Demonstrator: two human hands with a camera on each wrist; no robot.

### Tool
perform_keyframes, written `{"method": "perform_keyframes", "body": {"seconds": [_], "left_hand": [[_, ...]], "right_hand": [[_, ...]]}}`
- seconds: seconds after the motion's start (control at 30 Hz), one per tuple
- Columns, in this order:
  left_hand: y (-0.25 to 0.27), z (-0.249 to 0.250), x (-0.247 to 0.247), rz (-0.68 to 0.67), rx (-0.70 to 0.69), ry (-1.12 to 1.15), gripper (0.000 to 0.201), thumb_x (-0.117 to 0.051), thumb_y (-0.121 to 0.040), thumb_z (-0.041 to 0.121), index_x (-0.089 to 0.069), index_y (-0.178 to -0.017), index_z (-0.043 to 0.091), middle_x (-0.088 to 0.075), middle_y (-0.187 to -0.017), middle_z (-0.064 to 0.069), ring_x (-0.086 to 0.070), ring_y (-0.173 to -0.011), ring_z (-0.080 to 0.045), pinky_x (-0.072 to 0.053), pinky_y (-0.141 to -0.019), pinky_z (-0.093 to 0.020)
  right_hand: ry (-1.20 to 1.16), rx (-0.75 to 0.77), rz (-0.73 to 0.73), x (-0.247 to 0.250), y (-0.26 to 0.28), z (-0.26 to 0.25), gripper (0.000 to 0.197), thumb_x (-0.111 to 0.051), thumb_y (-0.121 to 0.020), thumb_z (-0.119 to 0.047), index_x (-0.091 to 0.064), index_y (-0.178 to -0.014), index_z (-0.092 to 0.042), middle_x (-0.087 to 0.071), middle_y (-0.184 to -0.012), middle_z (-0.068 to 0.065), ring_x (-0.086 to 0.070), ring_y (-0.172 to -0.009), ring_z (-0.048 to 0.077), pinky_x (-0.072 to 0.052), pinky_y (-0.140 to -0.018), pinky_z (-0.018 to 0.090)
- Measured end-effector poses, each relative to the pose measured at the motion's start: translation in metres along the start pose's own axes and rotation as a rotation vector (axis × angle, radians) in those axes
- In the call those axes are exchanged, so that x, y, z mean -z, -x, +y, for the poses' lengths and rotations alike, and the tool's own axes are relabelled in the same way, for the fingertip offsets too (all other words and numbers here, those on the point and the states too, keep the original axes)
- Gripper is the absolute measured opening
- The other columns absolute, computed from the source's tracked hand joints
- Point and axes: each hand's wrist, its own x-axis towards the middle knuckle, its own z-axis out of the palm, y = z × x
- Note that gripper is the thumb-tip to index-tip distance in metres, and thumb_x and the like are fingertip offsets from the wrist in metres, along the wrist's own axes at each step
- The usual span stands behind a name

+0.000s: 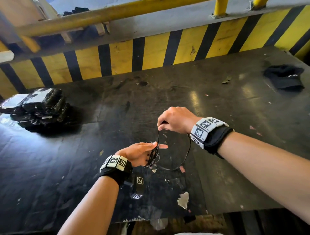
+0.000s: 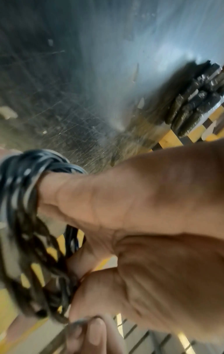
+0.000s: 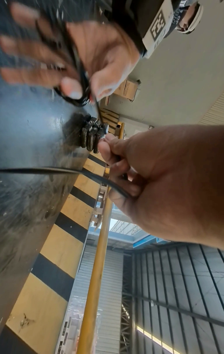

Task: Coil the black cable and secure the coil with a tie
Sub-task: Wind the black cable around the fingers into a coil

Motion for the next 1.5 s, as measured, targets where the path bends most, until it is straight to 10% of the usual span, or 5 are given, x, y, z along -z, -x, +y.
{"method": "perform_keyframes", "body": {"seconds": [0.57,0.73,0.87,1.17,1.5], "left_hand": [[0.049,0.034,-0.039,-0.315,-0.390,0.215,0.039,-0.059,-0.096,0.049,-0.067,-0.128,0.028,-0.010,-0.160,-0.044,-0.011,-0.142,-0.069,-0.025,-0.113,-0.071],[0.056,0.058,-0.033,-0.287,-0.575,0.229,0.036,-0.055,-0.098,0.049,-0.066,-0.128,0.032,-0.006,-0.161,-0.042,-0.009,-0.143,-0.068,-0.016,-0.114,-0.075],[0.051,0.080,-0.021,-0.199,-0.599,0.177,0.040,-0.062,-0.093,0.053,-0.067,-0.129,0.036,-0.015,-0.161,-0.040,-0.013,-0.144,-0.067,-0.015,-0.115,-0.075],[0.031,0.086,0.004,0.072,-0.489,0.189,0.062,-0.079,-0.073,0.063,-0.069,-0.130,0.041,-0.047,-0.144,-0.025,-0.057,-0.113,-0.041,-0.049,-0.101,-0.056],[0.023,0.061,0.028,0.162,-0.277,0.063,0.069,-0.082,-0.073,0.059,-0.067,-0.134,0.030,-0.054,-0.123,-0.021,-0.059,-0.099,-0.032,-0.050,-0.089,-0.048]], "right_hand": [[-0.466,-0.062,0.059,-0.053,-0.010,0.027,0.016,-0.075,-0.087,-0.041,-0.080,-0.102,-0.038,-0.078,-0.084,-0.016,-0.071,-0.079,0.000,-0.059,-0.079,0.033],[-0.591,-0.084,-0.001,-0.092,0.012,0.014,0.015,-0.074,-0.091,-0.033,-0.082,-0.086,-0.022,-0.070,-0.064,-0.030,-0.064,-0.065,-0.013,-0.050,-0.069,0.010],[-0.604,0.009,-0.034,-0.113,0.029,-0.007,0.013,-0.074,-0.091,-0.023,-0.083,-0.099,-0.019,-0.079,-0.105,-0.011,-0.067,-0.097,-0.010,-0.054,-0.088,0.016],[-0.410,0.121,-0.146,-0.104,0.040,-0.034,0.021,-0.063,-0.096,-0.028,-0.080,-0.092,-0.017,-0.081,-0.094,0.001,-0.071,-0.075,0.009,-0.056,-0.077,0.034],[0.089,0.169,0.038,-0.018,0.045,-0.034,0.026,-0.051,-0.103,-0.029,-0.072,-0.117,-0.027,-0.073,-0.115,0.000,-0.065,-0.108,0.028,-0.046,-0.089,0.037]]}}
